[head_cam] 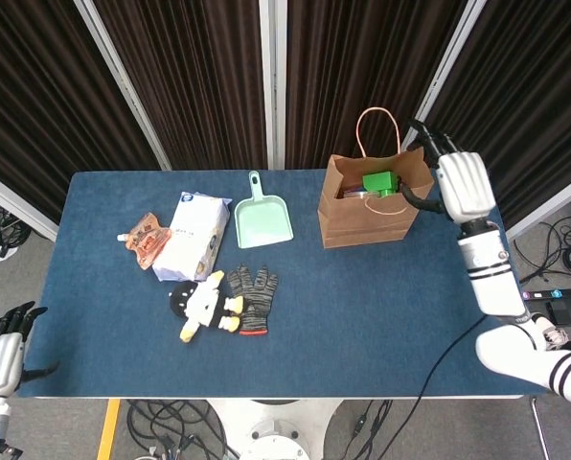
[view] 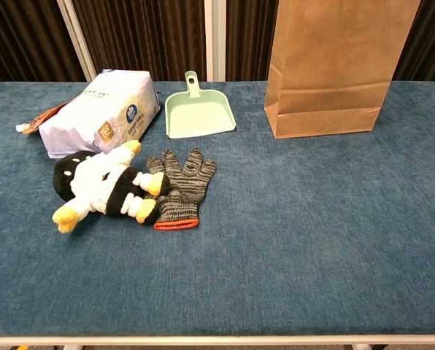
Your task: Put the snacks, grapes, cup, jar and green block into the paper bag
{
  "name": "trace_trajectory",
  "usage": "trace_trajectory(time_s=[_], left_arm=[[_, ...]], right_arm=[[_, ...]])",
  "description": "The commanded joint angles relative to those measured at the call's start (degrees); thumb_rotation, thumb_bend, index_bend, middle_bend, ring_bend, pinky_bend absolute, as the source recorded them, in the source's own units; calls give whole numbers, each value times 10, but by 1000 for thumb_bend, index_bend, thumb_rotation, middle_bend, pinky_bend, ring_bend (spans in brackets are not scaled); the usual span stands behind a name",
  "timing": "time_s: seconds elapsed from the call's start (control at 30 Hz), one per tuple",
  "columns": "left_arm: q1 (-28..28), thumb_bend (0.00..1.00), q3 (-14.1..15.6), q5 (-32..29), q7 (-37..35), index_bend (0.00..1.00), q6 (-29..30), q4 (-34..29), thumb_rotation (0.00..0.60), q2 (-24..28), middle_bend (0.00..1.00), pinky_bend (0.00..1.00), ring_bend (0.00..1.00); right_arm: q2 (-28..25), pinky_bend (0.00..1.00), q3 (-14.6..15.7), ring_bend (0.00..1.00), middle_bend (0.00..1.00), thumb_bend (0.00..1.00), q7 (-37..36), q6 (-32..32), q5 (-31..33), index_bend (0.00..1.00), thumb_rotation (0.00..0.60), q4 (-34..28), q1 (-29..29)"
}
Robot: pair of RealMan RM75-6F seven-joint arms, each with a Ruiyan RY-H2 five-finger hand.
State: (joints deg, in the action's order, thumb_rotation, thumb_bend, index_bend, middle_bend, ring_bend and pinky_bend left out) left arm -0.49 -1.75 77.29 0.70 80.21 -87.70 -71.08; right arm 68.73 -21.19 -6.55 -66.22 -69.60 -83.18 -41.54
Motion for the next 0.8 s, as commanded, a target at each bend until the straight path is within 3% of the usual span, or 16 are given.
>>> trace_trajectory(time_s=[0.03,0.3,0.47,0.67,0.8], left_arm=[[-1,49,-1,3,0,246,3,0,600,0,203,153,121],[-4,49,-7,15,12,246,20,-5,600,0,203,153,121],[-6,50,-10,25,24,246,31,-9,600,-2,202,153,121],[-6,50,-13,30,40,246,45,-12,600,-5,203,153,121],[-6,50,-15,37,43,246,57,-7,600,-8,203,153,121]], right_arm=[[-34,393,50,240,367,178,-25,-122,-74,182,600,-60,104],[-100,391,159,207,325,179,-63,-188,-144,192,600,-116,234],[-102,234,219,23,161,189,-69,-195,-182,46,600,-107,286],[-66,139,239,0,103,203,-57,-228,-216,5,600,-78,322],[-55,129,239,0,101,204,-61,-241,-224,5,600,-73,334]])
